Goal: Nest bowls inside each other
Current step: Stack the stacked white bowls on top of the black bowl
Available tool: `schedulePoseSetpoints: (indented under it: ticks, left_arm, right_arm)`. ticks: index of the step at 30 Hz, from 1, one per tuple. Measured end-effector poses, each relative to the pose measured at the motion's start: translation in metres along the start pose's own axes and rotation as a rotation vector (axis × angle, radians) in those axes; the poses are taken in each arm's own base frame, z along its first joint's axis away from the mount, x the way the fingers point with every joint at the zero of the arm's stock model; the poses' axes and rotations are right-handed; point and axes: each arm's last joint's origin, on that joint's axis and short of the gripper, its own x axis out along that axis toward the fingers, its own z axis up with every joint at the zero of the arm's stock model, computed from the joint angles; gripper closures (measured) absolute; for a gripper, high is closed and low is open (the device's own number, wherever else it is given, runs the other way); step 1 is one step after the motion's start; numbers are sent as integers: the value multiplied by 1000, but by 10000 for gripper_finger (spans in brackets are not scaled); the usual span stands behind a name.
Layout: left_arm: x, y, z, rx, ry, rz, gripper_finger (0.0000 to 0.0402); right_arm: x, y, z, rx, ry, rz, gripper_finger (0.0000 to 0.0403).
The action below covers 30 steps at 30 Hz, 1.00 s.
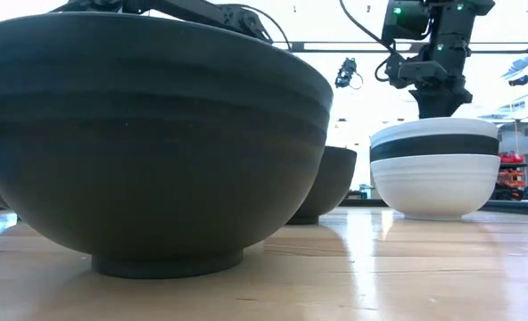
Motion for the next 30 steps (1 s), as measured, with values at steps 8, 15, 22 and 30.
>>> schedulePoseSetpoints:
  ticks: [8,15,22,30]
  left_arm:
    - [0,4,3,-6,-61,-71,272]
    - [0,4,3,-10,-63,-72,254]
    - [15,2,7,-5,-30,-74,251]
    - [21,2,6,-3,3,-61,248]
  right_arm:
    - [0,-2,4,-13,-22,6,303]
    - [0,-2,4,-11,-22,5,303]
    - [0,-2,4,-12,-21,5,303]
    - [0,-2,4,-12,-22,5,303]
